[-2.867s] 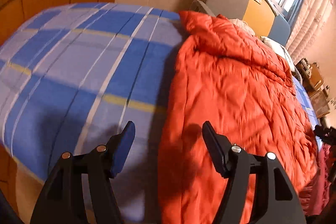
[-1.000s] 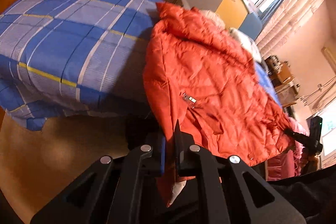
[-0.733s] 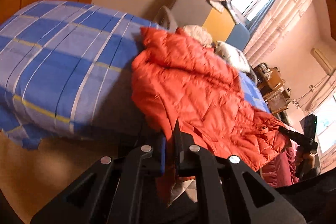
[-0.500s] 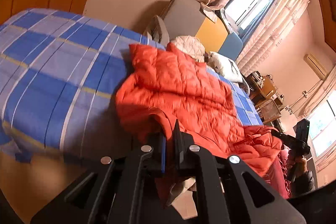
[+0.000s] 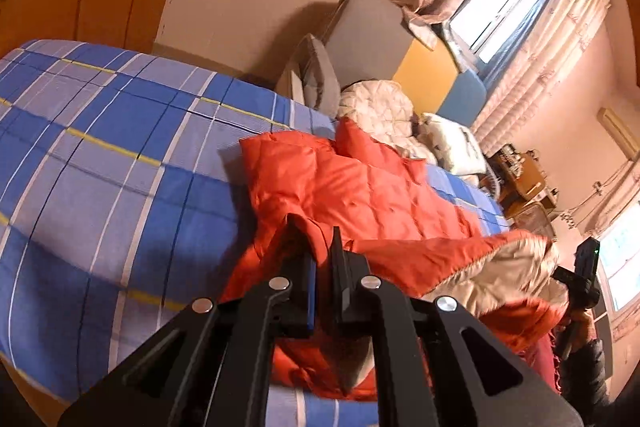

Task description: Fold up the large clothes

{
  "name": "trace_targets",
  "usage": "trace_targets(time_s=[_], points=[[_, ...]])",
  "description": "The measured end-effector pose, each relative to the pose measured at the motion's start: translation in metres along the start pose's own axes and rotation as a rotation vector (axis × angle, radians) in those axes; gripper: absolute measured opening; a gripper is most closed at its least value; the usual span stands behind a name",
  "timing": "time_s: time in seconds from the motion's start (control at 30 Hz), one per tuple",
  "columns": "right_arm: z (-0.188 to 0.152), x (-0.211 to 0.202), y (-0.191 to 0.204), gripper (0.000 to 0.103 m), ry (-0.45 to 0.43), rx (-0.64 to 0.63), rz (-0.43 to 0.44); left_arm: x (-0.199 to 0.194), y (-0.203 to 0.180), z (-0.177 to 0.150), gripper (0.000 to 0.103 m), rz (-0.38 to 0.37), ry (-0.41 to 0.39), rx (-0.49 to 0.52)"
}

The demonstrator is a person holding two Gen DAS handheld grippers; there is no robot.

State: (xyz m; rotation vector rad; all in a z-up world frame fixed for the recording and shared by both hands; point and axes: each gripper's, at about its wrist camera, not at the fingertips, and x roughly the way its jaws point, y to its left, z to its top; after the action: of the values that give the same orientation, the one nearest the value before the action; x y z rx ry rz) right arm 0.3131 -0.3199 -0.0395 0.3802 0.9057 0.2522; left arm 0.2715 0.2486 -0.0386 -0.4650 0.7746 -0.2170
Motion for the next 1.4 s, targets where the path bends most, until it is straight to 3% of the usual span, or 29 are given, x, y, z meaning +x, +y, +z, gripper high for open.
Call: trace_targets(time_s=[0.3, 0.4, 0.5, 0.63, 0.7, 0.73, 0.77, 1.03, 1.17, 1.3, 1.4], points=[[0.029, 0.058, -0.019, 0.011, 0.077, 0.084, -0.029, 0.067, 0.018, 0.025, 0.006, 0.081, 0.076, -0.065], [0.032, 0.063, -0.026, 0.018, 0.074, 0.134, 0.001, 0.079, 0.019, 0.028, 0.009, 0.103, 0.098, -0.074], [0.036, 0.063, -0.029, 0.036, 0.064, 0.18, 0.046, 0.081, 0.019, 0.03, 0.014, 0.094, 0.104, -0.085], [0.043, 0.052, -0.03, 0.068, 0.008, 0.229, 0.096, 0.077, 0.019, 0.033, 0.024, 0.093, 0.098, -0.078], [0.048, 0.044, -0.029, 0.076, -0.028, 0.237, 0.105, 0.071, 0.019, 0.033, 0.04, 0.086, 0.083, -0.083], [0.051, 0.041, -0.029, 0.078, -0.04, 0.241, 0.113, 0.065, 0.019, 0.034, 0.056, 0.095, 0.059, -0.085], [0.053, 0.037, -0.029, 0.079, -0.053, 0.246, 0.122, 0.058, 0.02, 0.036, 0.068, 0.099, 0.027, -0.09], [0.034, 0.004, -0.036, 0.08, -0.104, 0.212, 0.11, 0.017, 0.037, 0.029, 0.079, 0.087, -0.042, -0.086], [0.003, 0.007, -0.047, 0.08, -0.045, 0.174, 0.058, 0.007, 0.052, -0.003, 0.084, 0.062, -0.011, -0.06], [-0.027, 0.032, -0.053, 0.08, 0.048, 0.16, 0.029, 0.025, 0.063, -0.034, 0.084, 0.039, 0.068, -0.054], [-0.034, 0.043, -0.054, 0.08, 0.048, 0.174, 0.04, 0.038, 0.063, -0.042, 0.084, 0.018, 0.078, -0.068]])
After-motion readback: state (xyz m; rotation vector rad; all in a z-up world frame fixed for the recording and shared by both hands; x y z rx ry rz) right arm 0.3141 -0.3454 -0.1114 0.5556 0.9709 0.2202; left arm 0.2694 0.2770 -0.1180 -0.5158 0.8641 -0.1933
